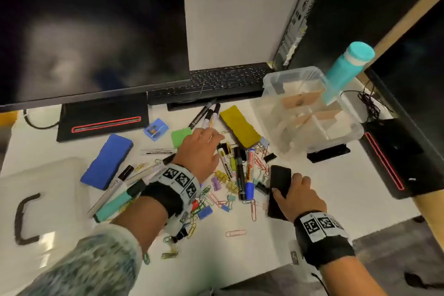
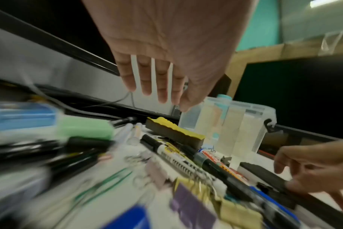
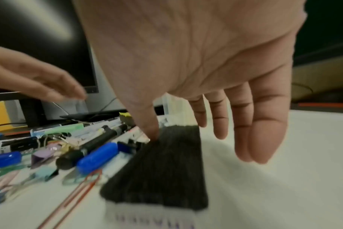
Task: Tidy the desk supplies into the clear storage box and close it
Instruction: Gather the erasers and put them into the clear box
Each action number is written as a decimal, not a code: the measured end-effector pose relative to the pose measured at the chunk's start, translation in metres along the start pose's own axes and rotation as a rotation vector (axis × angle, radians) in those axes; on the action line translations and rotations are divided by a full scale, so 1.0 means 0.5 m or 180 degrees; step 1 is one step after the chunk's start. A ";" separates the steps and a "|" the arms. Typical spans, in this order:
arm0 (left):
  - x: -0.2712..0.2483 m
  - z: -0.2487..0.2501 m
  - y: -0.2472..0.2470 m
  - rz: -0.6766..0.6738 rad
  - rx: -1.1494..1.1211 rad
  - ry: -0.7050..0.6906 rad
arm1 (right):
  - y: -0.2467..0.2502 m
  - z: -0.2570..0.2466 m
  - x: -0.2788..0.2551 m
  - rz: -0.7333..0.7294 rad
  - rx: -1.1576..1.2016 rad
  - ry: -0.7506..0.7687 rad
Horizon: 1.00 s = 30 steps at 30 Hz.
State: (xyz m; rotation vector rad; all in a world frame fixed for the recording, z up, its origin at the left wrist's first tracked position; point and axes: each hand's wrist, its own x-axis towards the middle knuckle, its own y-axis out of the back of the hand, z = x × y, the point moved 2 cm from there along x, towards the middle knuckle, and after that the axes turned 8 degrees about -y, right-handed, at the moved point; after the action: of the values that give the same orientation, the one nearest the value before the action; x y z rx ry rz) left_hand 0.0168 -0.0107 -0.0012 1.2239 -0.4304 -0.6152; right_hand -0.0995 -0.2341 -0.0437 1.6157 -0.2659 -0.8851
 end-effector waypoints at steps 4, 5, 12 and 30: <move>0.148 0.041 -0.017 -0.0208 0.0489 -0.0235 | -0.032 0.016 0.005 -0.0408 0.0116 0.0153; 0.173 0.046 -0.025 -0.0391 0.0616 -0.0282 | -0.036 0.022 0.009 -0.0438 0.0179 0.0203; 0.231 0.045 -0.085 -0.1059 0.1040 -0.0590 | -0.022 0.034 0.023 -0.0675 0.0239 0.0571; -0.055 -0.113 0.070 0.1280 -0.4492 0.1980 | 0.067 -0.008 -0.015 -0.0912 0.1203 0.1649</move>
State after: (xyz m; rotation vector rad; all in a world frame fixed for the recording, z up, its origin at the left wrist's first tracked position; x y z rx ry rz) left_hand 0.0376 0.0559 0.0160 -0.0842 0.3006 -0.0591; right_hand -0.0917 -0.2352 -0.0099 2.2112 0.1790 -0.6153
